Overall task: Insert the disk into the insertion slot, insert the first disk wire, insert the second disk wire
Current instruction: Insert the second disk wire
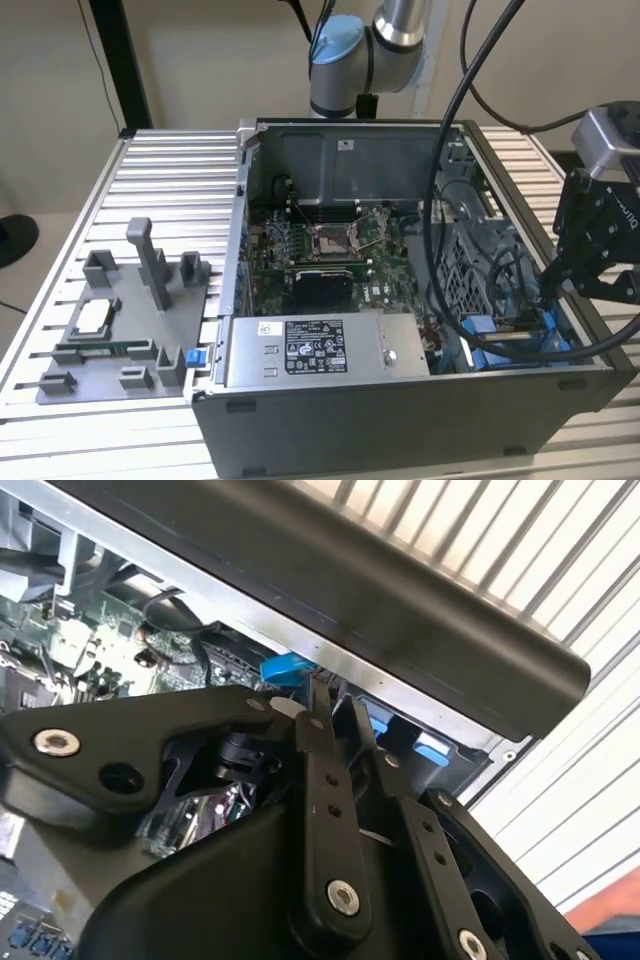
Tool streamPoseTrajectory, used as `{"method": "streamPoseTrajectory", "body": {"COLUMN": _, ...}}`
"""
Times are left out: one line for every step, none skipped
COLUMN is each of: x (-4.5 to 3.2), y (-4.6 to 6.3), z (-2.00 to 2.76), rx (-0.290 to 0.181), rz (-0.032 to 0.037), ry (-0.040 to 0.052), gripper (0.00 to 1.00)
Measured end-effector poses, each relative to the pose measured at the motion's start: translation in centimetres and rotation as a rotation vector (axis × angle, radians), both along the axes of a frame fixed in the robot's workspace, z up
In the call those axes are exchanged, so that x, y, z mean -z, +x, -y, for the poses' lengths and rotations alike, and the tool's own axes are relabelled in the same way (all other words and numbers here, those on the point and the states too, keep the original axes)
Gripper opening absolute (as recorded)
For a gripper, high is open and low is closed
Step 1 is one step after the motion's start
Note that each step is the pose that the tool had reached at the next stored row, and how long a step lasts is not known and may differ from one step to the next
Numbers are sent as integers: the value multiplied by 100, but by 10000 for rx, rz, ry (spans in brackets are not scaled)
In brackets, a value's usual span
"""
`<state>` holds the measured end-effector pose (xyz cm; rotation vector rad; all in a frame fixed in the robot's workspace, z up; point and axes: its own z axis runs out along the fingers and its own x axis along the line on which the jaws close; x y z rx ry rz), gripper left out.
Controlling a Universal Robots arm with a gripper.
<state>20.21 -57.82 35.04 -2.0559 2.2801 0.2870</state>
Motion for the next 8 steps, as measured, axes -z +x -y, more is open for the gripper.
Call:
{"method": "streamPoseTrajectory", "body": {"x": 0, "y": 0, "z": 0, "rx": 10, "rz": -1, "ry": 13, "gripper": 0}}
{"method": "streamPoseTrajectory", "body": {"x": 0, "y": 0, "z": 0, "rx": 15, "rz": -1, "ry": 15, "gripper": 0}}
{"method": "streamPoseTrajectory", "body": {"x": 0, "y": 0, "z": 1, "rx": 17, "rz": -5, "ry": 17, "gripper": 0}}
{"method": "streamPoseTrajectory", "body": {"x": -8, "y": -1, "z": 2, "rx": 19, "rz": -14, "ry": 18, "gripper": 0}}
{"method": "streamPoseTrajectory", "body": {"x": -37, "y": -1, "z": 3, "rx": 19, "rz": -24, "ry": 15, "gripper": 0}}
{"method": "streamPoseTrajectory", "body": {"x": -80, "y": -3, "z": 2, "rx": 19, "rz": -24, "ry": 17, "gripper": 0}}
{"method": "streamPoseTrajectory", "body": {"x": -128, "y": -9, "z": 2, "rx": 18, "rz": -26, "ry": 18, "gripper": 0}}
{"method": "streamPoseTrajectory", "body": {"x": -170, "y": -20, "z": 2, "rx": 18, "rz": -25, "ry": 16, "gripper": 0}}
